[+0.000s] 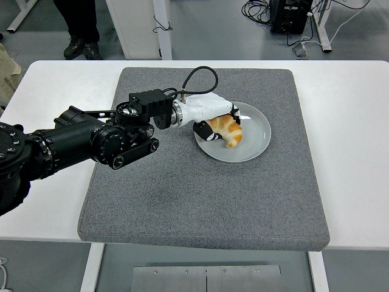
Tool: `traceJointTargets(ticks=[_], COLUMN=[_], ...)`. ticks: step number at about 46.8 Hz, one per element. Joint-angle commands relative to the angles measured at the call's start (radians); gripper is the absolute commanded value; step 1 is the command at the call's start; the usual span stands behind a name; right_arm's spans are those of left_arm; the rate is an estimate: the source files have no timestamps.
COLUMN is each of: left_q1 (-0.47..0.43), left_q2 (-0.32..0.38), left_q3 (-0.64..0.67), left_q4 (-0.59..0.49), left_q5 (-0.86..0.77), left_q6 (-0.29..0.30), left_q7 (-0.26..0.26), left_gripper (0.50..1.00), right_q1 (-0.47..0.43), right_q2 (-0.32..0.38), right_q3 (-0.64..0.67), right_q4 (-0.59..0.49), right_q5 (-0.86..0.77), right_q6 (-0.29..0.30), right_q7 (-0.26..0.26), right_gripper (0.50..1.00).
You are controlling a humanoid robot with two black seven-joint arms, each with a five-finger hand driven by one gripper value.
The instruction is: Place the bread on the plate
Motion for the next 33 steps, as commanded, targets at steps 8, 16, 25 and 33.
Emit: traceJointTargets(ticks=[8, 16, 25, 33], left_q1=[0.016, 0.018, 0.013, -0.001], left_q2=[0.000, 0.000, 0.000, 0.000], left_q3=[0.021, 0.028, 0.020, 0.020], left_q4=[0.002, 0.000, -0.001, -0.009], left_q5=[0.000, -0.011, -0.020, -0.075], left_q6=[0.000, 0.001, -0.002, -0.012], left_q7=[-0.003, -0.001, -0.003, -0.003], left_gripper=[0.500, 0.500, 0.776, 0.925], right_q1=[0.000, 0.000, 0.000, 0.000], right_q2=[0.000, 0.000, 0.000, 0.000], right_q3=[0.000, 0.000, 0.000, 0.000], right_q4=[0.000, 0.000, 0.000, 0.000], right_q5=[0.000, 0.000, 0.000, 0.000], right_q6=[0.000, 0.000, 0.000, 0.001], right_q7=[0.000, 0.000, 0.000, 0.000], right_gripper=[1.000, 1.000, 1.000, 1.000])
